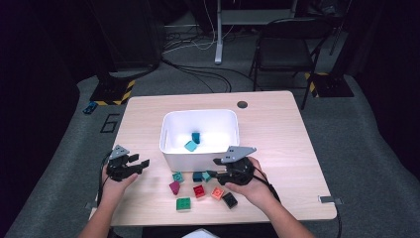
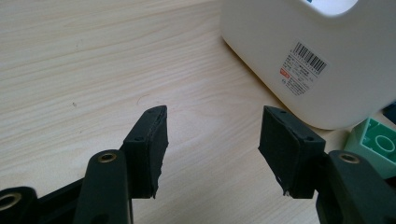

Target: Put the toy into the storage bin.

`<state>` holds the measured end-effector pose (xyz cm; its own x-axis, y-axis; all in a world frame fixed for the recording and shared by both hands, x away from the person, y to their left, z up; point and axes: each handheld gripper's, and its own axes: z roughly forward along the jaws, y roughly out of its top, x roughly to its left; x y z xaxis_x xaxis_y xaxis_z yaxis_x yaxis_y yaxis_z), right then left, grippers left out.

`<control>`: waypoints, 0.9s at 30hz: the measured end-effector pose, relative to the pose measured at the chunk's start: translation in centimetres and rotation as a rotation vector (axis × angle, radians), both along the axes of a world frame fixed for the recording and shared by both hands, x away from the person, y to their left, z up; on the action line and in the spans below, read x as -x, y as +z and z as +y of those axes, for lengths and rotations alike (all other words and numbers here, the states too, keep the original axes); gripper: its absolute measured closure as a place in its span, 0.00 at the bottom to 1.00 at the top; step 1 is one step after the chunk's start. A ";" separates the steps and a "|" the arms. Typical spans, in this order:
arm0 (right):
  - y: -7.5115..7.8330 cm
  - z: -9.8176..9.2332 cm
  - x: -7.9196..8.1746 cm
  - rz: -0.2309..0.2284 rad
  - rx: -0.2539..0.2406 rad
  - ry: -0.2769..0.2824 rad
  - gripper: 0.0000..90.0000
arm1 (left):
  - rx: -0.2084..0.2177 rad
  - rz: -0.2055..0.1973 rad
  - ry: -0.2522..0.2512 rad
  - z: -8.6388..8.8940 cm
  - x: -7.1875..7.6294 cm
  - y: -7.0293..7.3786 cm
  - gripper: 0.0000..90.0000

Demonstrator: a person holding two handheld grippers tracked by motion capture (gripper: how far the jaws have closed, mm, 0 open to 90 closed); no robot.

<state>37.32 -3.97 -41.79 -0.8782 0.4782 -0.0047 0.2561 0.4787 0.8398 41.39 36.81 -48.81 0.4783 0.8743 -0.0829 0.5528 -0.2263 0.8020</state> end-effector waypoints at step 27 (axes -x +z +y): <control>-7.7 -2.1 3.1 0.103 0.103 -0.047 0.55 | -0.001 0.007 0.000 -0.3 -0.5 -0.1 0.46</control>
